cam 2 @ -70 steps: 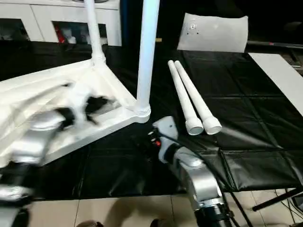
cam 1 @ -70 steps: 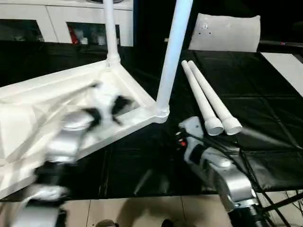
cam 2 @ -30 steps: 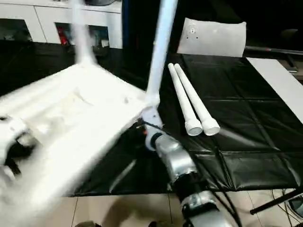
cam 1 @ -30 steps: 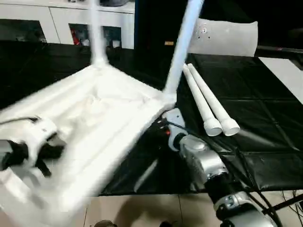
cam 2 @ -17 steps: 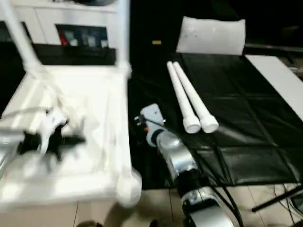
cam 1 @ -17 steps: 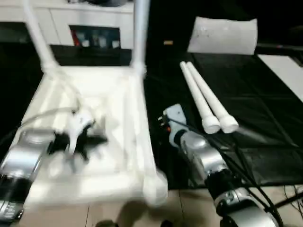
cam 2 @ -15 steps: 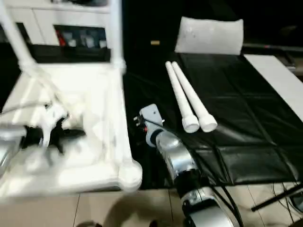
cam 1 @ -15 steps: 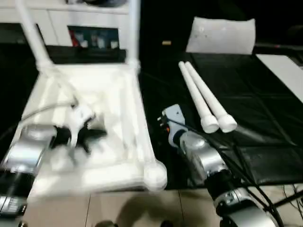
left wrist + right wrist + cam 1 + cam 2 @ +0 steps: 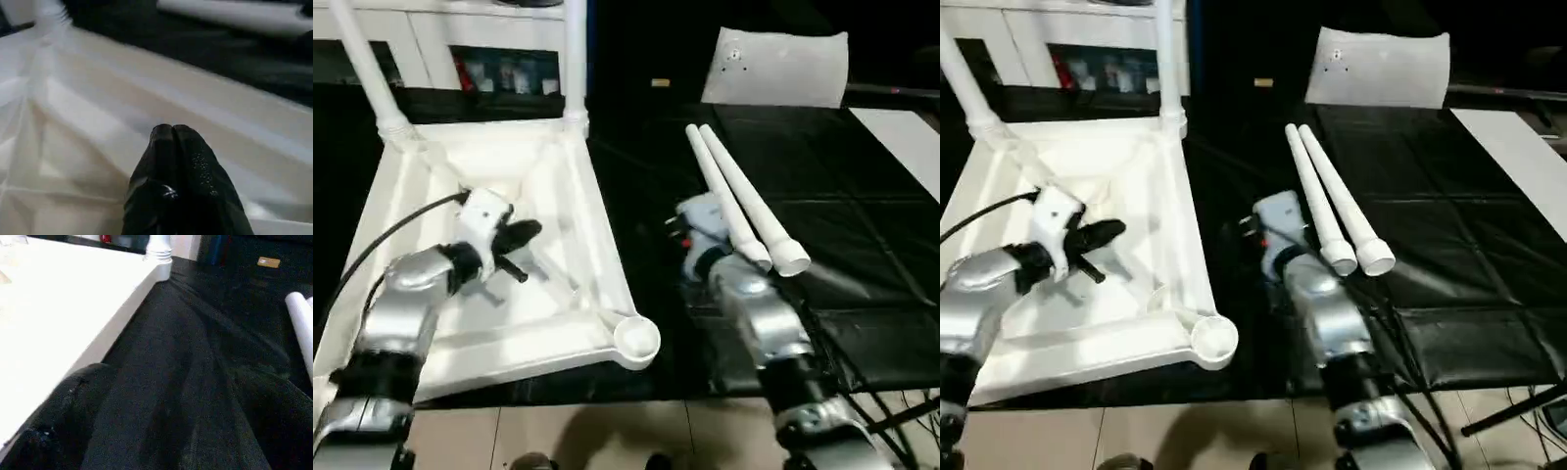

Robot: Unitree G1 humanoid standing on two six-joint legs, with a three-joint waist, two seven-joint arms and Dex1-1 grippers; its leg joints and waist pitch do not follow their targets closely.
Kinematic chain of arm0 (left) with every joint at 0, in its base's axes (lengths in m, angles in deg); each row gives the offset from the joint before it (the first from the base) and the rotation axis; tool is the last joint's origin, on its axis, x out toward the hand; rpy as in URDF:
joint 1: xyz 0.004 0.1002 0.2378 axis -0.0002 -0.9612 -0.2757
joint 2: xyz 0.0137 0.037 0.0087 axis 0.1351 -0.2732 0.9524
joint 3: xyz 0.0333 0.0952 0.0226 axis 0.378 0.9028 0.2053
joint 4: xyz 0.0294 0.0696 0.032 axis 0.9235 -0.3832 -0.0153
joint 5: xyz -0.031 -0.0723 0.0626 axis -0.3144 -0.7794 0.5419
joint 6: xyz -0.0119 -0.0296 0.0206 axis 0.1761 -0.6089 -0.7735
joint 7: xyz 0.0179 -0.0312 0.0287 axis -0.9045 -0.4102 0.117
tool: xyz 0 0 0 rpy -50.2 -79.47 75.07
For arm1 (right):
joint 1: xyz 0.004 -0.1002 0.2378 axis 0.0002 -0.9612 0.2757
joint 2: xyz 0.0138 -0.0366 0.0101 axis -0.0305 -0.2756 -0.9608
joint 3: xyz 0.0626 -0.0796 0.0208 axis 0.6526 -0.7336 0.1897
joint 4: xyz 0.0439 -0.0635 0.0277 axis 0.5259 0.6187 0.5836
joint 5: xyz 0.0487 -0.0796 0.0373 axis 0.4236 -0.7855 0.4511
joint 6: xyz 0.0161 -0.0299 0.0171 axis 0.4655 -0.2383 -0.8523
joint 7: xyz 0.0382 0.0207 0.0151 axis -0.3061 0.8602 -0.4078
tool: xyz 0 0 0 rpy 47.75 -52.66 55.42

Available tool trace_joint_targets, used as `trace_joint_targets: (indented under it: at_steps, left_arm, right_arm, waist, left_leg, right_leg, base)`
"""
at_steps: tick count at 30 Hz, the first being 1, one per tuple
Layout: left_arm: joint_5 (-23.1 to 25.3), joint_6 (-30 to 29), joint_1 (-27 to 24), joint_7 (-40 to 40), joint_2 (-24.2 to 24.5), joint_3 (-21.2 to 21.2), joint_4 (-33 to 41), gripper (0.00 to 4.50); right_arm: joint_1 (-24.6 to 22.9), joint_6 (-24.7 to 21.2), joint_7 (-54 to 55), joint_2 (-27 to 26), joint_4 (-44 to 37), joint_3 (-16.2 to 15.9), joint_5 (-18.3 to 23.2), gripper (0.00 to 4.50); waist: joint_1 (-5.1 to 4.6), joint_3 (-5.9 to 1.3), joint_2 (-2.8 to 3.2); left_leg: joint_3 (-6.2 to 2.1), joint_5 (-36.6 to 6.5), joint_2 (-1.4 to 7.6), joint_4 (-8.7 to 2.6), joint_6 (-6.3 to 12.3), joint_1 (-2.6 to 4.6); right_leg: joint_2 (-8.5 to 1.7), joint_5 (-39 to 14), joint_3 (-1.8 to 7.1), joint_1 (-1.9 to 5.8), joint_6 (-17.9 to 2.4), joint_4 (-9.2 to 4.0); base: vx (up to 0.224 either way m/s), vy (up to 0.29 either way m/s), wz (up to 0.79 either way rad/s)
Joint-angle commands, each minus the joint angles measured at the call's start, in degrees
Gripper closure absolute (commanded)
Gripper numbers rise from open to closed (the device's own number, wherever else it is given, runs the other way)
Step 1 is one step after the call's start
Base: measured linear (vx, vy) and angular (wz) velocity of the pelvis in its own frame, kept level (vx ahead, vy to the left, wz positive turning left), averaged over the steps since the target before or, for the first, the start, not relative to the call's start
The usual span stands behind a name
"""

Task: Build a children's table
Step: Rotate table base

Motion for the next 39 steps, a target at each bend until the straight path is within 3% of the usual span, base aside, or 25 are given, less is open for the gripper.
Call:
trace_joint_targets:
  at_steps: [1, 2, 3, 6, 8, 9, 10, 12, 15, 17, 18, 19, 22, 24, 28, 31, 35, 39]
  left_arm:
    - [-4.1, -2.9, -4.1, -6.4, 2.6, 0.7, 8.6, 4.41]
    - [-4.1, -2.9, -4.1, -6.4, 2.6, 0.7, 8.6, 4.41]
    - [-5.1, -3.6, -5.2, -7.8, 3.4, 1.0, 10.4, 4.41]
    - [-7.6, -5.1, -8.5, -11.8, 6.3, 2.4, 15.4, 4.41]
    - [-9.3, -7.2, -10.1, -14.0, 7.9, 2.9, 18.7, 4.41]
    - [-10.5, -8.9, -11.3, -15.5, 8.9, 3.1, 21.1, 4.41]
    - [-12.1, -11.3, -12.2, -17.1, 10.2, 3.4, 23.8, 4.41]
    - [-13.5, -13.8, -13.1, -18.5, 11.5, 3.8, 26.5, 4.41]
    - [-14.7, -18.1, -14.3, -21.7, 14.8, 6.4, 30.7, 4.41]
    - [-12.5, -18.1, -14.2, -22.0, 15.7, 8.3, 30.6, 4.41]
    - [-8.5, -17.0, -13.6, -21.4, 16.4, 11.0, 29.5, 4.41]
    - [-8.5, -17.0, -13.6, -21.4, 16.4, 11.0, 29.5, 4.41]
    - [1.4, -12.4, -10.7, -17.4, 16.1, 15.1, 22.9, 4.41]
    - [4.1, -12.0, -9.2, -14.5, 15.6, 16.0, 20.7, 4.41]
    - [6.3, -11.6, -6.9, -11.1, 15.2, 17.6, 19.2, 4.41]
    - [7.9, -10.4, -5.4, -8.5, 13.5, 17.8, 17.1, 4.41]
    - [9.6, -8.4, -3.8, -5.7, 11.0, 17.2, 14.6, 4.41]
    - [9.2, -7.2, -3.4, -1.3, 9.3, 15.0, 14.3, 4.41]
  right_arm:
    - [-2.9, -2.3, -4.0, 2.5, -6.5, -1.0, 0.9, 0.0]
    - [-2.9, -2.3, -4.0, 2.5, -6.5, -1.0, 0.9, 0.0]
    - [-3.7, -2.7, -5.1, 3.2, -8.1, -1.5, 1.0, 0.0]
    - [-6.6, -5.3, -9.7, 6.2, -14.3, -3.6, 2.3, 0.0]
    - [-8.3, -7.3, -12.9, 8.3, -18.1, -4.7, 3.7, 0.0]
    - [-9.4, -8.7, -14.9, 9.8, -20.7, -5.5, 4.7, 0.0]
    - [-10.5, -10.4, -17.3, 11.6, -23.5, -5.9, 6.4, 0.0]
    - [-11.6, -12.0, -19.4, 13.5, -26.1, -6.0, 7.7, 0.0]
    - [-13.6, -15.4, -25.0, 18.5, -31.8, -6.3, 10.8, 0.0]
    - [-14.4, -17.4, -27.7, 20.9, -34.5, -6.3, 12.3, 0.0]
    - [-15.3, -20.4, -30.7, 23.9, -37.9, -6.3, 14.3, 0.0]
    - [-15.3, -20.4, -30.7, 23.9, -37.9, -6.3, 14.3, 0.0]
    - [-16.0, -23.8, -33.8, 27.7, -41.3, -6.8, 16.5, 0.0]
    - [-16.1, -24.7, -34.0, 28.3, -42.1, -6.9, 16.7, 0.0]
    - [-16.1, -26.2, -33.6, 29.2, -43.4, -6.9, 17.2, 0.0]
    - [-16.0, -26.8, -33.1, 29.4, -43.7, -7.0, 17.0, 0.0]
    - [-15.8, -26.1, -31.2, 29.0, -42.8, -7.2, 15.2, 0.0]
    - [-14.3, -25.1, -24.0, 25.9, -39.7, -6.3, 11.0, 0.0]
  waist:
    - [0.39, -4.02, 1.32]
    - [0.44, -3.82, 1.38]
    - [0.35, -3.72, 1.49]
    - [0.28, -3.26, 1.35]
    - [0.62, -3.23, 1.44]
    - [0.26, -2.69, 1.42]
    - [0.56, -3.09, 1.42]
    - [0.37, -2.65, 1.5]
    - [0.33, -2.7, 1.54]
    - [0.44, -2.58, 1.35]
    - [0.29, -2.43, 1.3]
    - [0.37, -2.61, 1.21]
    - [0.35, -2.81, 1.19]
    - [0.36, -2.94, 1.02]
    - [0.36, -3.1, 1.12]
    - [0.49, -3.52, 1.21]
    - [0.57, -3.69, 1.25]
    - [0.47, -3.9, 1.25]
  left_leg:
    - [-0.17, -11.7, 1.5, -3.94, -0.12, -0.04]
    - [-0.13, -12.4, 1.52, -4.04, 0.01, 0.02]
    - [0.14, -14.4, 1.22, -3.88, 0.04, 0.65]
    - [-0.04, -16.8, 1.16, -4.12, -0.12, 0.53]
    - [-0.38, -17.0, 1.57, -4.32, 0.04, 0.41]
    - [-0.18, -20.0, 1.18, -4.38, 0.11, 0.74]
    - [-0.33, -19.8, 1.14, -4.08, -0.2, 1.05]
    - [-0.45, -20.5, 1.16, -4.38, -0.05, 0.77]
    - [-0.56, -20.2, 1.08, -4.32, 0.22, 0.71]
    - [-0.49, -21.0, 1.01, -4.2, 0.68, 0.98]
    - [-0.55, -21.6, 0.78, -4.18, 0.58, 1.09]
    - [-0.66, -20.9, 0.72, -4.06, 0.54, 0.97]
    - [-0.68, -19.7, 0.5, -3.82, 0.61, 1.05]
    - [-0.7, -19.2, 0.36, -3.65, 0.61, 0.86]
    - [-0.81, -19.2, 0.67, -3.71, 0.7, 0.97]
    - [-0.74, -18.2, 0.72, -3.54, 0.68, 0.87]
    - [-0.81, -17.8, 0.71, -3.46, 0.5, 0.62]
    - [-0.84, -17.3, 0.8, -3.43, 0.03, 0.49]
  right_leg:
    - [-3.92, -11.0, 3.6, 3.88, -10.3, -3.38]
    - [-3.85, -12.5, 3.62, 3.66, -9.7, -3.7]
    - [-3.51, -15.6, 3.62, 3.07, -9.1, -4.2]
    - [-3.44, -21.3, 3.53, 2.83, -7.1, -4.81]
    - [-3.6, -21.6, 3.62, 3.13, -6.4, -4.61]
    - [-3.18, -26.7, 3.32, 2.39, -5.3, -5.44]
    - [-3.64, -28.1, 3.42, 2.79, -4.7, -5.48]
    - [-3.3, -29.8, 3.31, 2.56, -4.0, -5.63]
    - [-3.26, -30.2, 3.31, 2.63, -3.3, -5.84]
    - [-3.03, -31.3, 3.31, 2.45, -2.2, -6.15]
    - [-3.06, -33.7, 3.08, 2.39, -1.6, -6.5]
    - [-3.2, -34.8, 3.07, 2.6, -0.4, -6.68]
    - [-3.07, -35.6, 2.86, 2.44, 1.0, -7.12]
    - [-3.12, -35.7, 2.68, 2.64, 1.5, -7.1]
    - [-3.22, -33.1, 2.58, 2.55, -0.7, -6.8]
    - [-3.32, -31.6, 2.63, 2.74, -1.2, -6.53]
    - [-3.35, -30.5, 2.5, 2.98, -1.6, -6.49]
    - [-3.46, -28.4, 2.56, 2.97, -2.8, -6.06]
  base:
    - [0.0, 0.0, 0.0]
    - [0.0, 0.0, 0.0]
    - [0.0, 0.0, 0.0]
    - [0.0, 0.0, 0.0]
    - [0.0, 0.0, 0.0]
    - [0.0, 0.0, 0.0]
    - [0.0, 0.0, 0.0]
    - [0.0, 0.0, 0.0]
    - [0.0, 0.0, 0.0]
    - [0.0, 0.0, 0.0]
    - [0.0, 0.0, 0.0]
    - [0.0, 0.0, 0.0]
    - [0.0, 0.0, 0.0]
    - [0.0, 0.0, 0.0]
    - [0.0, 0.0, 0.0]
    - [0.0, 0.0, 0.0]
    - [0.0, 0.0, 0.0]
    - [0.0, 0.0, 0.0]
